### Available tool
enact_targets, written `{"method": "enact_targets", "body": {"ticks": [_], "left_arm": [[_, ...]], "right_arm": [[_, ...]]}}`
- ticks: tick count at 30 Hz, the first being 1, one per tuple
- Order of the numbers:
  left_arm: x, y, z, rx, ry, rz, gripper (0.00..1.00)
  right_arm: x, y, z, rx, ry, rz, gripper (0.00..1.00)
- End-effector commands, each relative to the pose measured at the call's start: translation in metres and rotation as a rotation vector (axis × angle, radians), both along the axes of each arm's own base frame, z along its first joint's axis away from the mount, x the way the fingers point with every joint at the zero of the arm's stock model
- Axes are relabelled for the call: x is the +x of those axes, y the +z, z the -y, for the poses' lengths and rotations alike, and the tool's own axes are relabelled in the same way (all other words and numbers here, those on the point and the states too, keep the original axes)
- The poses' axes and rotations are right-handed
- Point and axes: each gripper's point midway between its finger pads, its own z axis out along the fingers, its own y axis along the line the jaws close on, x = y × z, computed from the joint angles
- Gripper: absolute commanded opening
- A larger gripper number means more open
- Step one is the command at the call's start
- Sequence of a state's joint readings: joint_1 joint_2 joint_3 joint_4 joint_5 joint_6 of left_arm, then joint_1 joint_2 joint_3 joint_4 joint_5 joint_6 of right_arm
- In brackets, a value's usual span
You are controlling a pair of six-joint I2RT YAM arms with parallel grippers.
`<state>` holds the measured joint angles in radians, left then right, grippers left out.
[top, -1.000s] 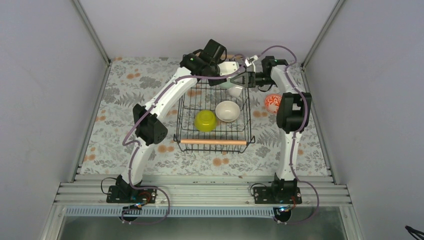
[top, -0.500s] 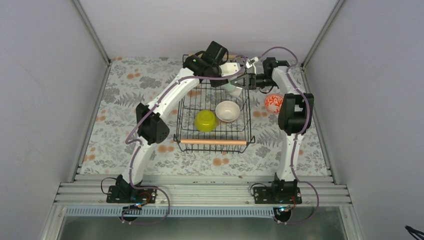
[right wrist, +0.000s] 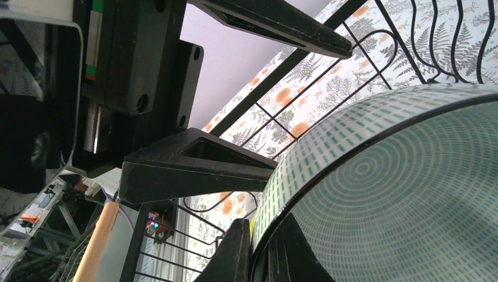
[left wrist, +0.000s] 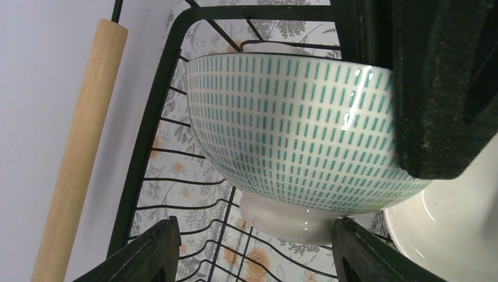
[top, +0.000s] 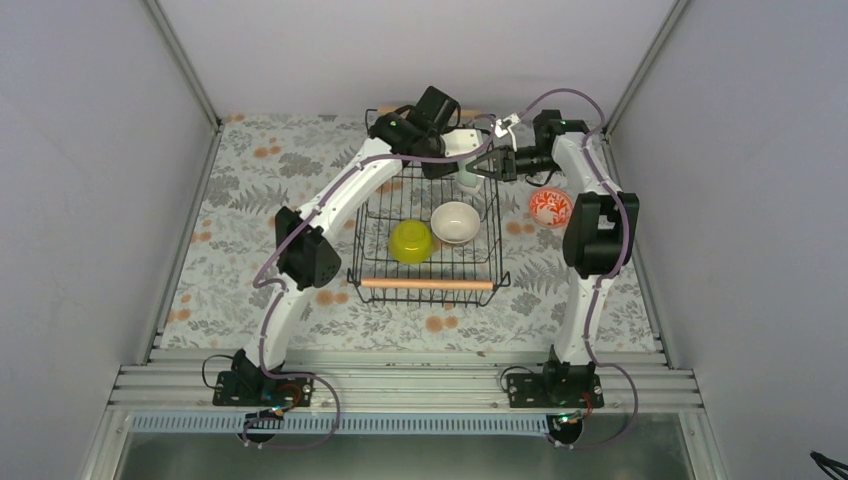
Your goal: Unload the bowls from the dish rack
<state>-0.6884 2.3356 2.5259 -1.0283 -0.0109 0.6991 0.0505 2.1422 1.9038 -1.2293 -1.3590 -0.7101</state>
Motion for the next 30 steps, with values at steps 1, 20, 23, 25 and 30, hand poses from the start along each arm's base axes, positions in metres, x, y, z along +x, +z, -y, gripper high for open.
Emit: {"method": "enact_targets", "body": {"ticks": [1, 20, 23, 25, 30], "left_arm": [[0.02, 0.0, -0.004, 0.022, 0.053, 0.081, 0.66], [0.012, 0.053, -0.051, 0.079, 0.137, 0.184, 1.0], [0.007, 0.059, -0.054, 0.075, 0.137, 0.179, 1.0], [0.004, 0.059, -0.057, 0.08, 0.134, 0.172, 1.0], [0.009, 0.047, -0.08, 0.153, 0.192, 0.213, 1.0]], "right_arm": [[-0.026, 0.056, -0.02, 0.138, 0.06, 0.035, 0.04], [-0.034, 0.075, -0.008, -0.054, -0.05, 0.097, 0.04], [-0.029, 0.071, -0.007, -0.084, -0.085, 0.107, 0.04], [-0.026, 0.068, -0.005, -0.103, -0.097, 0.106, 0.04], [-0.02, 0.073, 0.006, -0.174, -0.155, 0.144, 0.04]]}}
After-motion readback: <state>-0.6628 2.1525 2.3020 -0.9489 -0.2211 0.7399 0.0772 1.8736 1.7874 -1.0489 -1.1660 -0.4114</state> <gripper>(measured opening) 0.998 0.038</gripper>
